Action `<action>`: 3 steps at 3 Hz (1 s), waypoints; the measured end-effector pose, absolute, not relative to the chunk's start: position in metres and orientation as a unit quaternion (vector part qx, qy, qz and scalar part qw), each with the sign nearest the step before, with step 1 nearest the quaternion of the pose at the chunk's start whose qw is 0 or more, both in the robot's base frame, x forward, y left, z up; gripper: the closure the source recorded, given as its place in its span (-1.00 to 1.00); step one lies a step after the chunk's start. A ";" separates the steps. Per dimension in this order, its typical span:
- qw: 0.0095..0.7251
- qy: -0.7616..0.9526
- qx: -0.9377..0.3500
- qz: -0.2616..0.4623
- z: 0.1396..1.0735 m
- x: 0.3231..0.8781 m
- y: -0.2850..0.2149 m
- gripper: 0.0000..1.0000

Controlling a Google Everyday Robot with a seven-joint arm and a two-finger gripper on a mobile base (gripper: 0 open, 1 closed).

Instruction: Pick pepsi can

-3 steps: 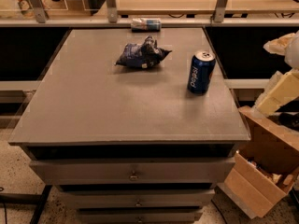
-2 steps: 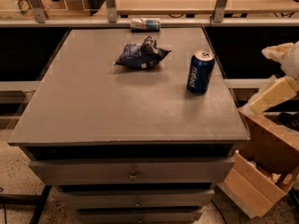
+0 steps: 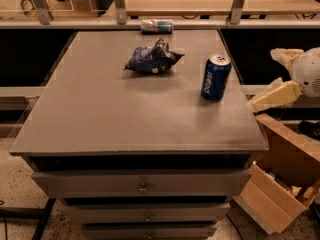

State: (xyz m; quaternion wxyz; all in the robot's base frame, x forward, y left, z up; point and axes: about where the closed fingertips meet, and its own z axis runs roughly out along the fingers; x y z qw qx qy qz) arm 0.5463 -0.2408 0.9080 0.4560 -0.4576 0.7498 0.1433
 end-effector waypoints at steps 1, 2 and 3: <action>0.488 0.720 -0.463 0.171 0.906 0.563 -0.224 -1.00; 0.509 0.696 -0.465 0.200 0.901 0.579 -0.201 -1.00; 0.513 0.681 -0.472 0.226 0.893 0.592 -0.169 -1.00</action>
Offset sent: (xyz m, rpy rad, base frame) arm 0.0519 0.0621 -0.0136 0.2282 -0.1123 0.1426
